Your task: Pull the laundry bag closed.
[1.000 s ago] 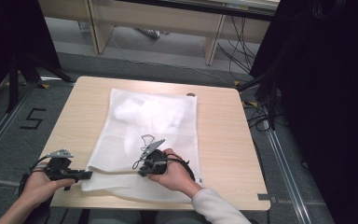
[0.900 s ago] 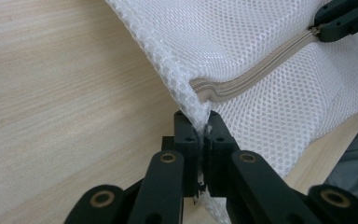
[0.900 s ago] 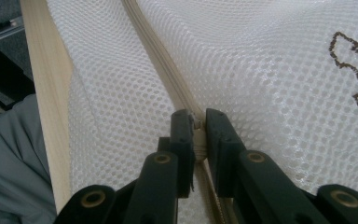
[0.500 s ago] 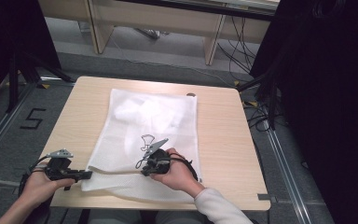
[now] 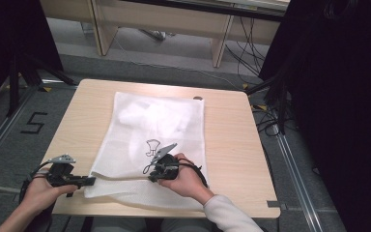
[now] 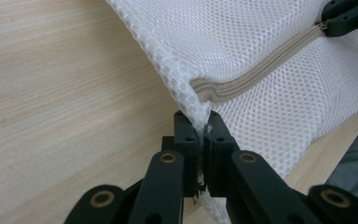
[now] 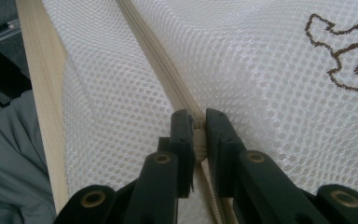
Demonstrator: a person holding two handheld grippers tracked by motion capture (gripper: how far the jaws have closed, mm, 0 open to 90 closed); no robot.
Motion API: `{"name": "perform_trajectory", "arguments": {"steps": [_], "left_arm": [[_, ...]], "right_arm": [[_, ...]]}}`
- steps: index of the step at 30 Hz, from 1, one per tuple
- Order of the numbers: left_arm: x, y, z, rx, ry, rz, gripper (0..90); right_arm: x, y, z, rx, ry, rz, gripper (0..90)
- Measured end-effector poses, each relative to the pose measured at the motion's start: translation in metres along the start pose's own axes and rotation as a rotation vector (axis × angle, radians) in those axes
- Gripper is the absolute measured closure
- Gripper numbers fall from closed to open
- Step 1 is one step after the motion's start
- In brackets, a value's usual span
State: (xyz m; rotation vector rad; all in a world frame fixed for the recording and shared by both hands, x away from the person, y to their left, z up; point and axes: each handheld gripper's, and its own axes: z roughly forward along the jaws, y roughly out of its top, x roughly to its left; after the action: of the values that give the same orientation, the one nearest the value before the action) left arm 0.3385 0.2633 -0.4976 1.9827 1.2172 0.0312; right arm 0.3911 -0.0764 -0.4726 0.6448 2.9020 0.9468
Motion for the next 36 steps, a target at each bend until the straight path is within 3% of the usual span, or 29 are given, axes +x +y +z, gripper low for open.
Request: {"name": "perform_trajectory", "arguments": {"steps": [36], "left_arm": [[0.000,0.000,0.000,-0.001,0.003,0.001,85.4]], "right_arm": [[-0.003,-0.009,-0.011,-0.008,-0.004,0.021,82.6]]}}
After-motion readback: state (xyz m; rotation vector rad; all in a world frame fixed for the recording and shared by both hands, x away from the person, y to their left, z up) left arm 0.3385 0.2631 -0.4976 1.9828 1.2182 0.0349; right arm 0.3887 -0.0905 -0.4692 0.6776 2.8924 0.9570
